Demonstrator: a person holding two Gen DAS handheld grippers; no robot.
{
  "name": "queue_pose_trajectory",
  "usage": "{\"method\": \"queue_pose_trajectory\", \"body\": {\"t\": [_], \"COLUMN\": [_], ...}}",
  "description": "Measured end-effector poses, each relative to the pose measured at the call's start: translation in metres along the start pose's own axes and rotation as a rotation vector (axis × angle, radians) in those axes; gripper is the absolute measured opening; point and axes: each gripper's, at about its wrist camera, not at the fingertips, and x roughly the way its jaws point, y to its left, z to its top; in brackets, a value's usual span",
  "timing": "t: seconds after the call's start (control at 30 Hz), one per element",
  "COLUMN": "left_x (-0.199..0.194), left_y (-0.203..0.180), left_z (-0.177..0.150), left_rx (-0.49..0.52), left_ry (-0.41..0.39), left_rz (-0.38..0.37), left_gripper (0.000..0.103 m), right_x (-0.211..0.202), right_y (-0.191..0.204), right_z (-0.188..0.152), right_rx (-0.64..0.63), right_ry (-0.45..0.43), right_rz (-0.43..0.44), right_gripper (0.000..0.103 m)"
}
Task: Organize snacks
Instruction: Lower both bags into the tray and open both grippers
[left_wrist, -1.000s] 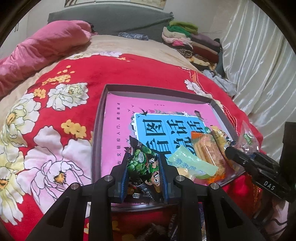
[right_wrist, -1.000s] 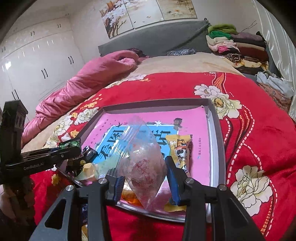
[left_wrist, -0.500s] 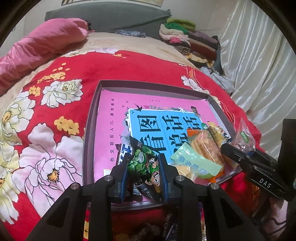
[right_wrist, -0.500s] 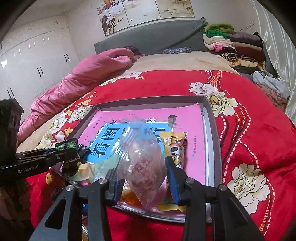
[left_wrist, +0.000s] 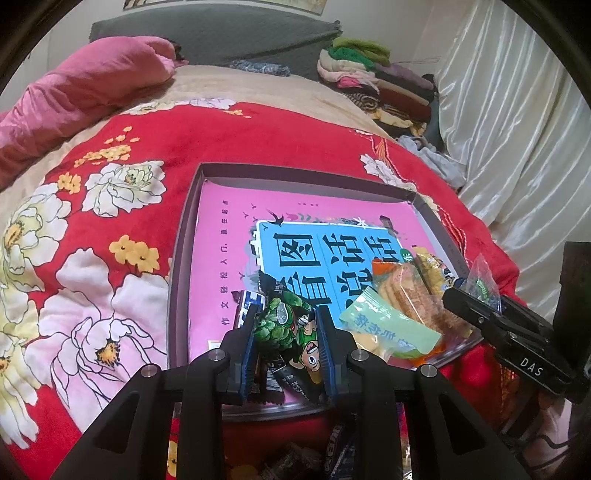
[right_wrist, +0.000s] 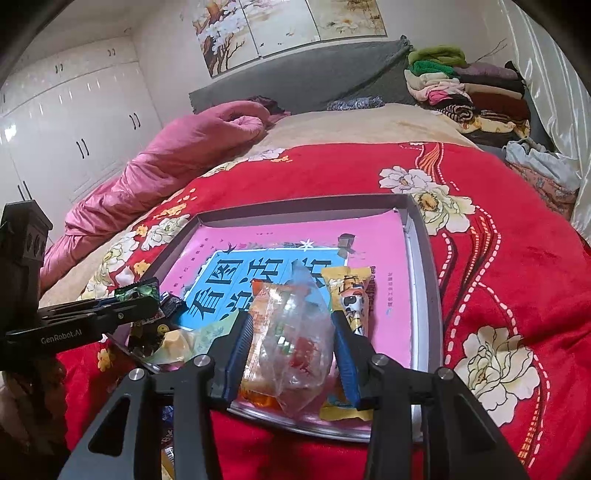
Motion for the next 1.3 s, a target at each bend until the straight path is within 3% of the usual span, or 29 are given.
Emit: {"method": "queue_pose_trajectory", "body": {"t": [0.47,1.3], "left_x": [0.000,-0.007], "left_y": [0.000,0.000], "left_z": [0.000,0.003], "left_rx": [-0.002,0.003], "left_ry": [0.002,0.008], "left_rz": [0.005,0.024], "left_gripper": [0.031,0.057], "right_x": [-0.007,-0.018], "right_y": [-0.007,-0.014], "right_z": [0.003,0.008], "right_rx": [0.020,0.042], "right_ry": [-0.030,-0.078], "right_rz": [-0.017,-0.042], "right_gripper": [0.047,0.055]}}
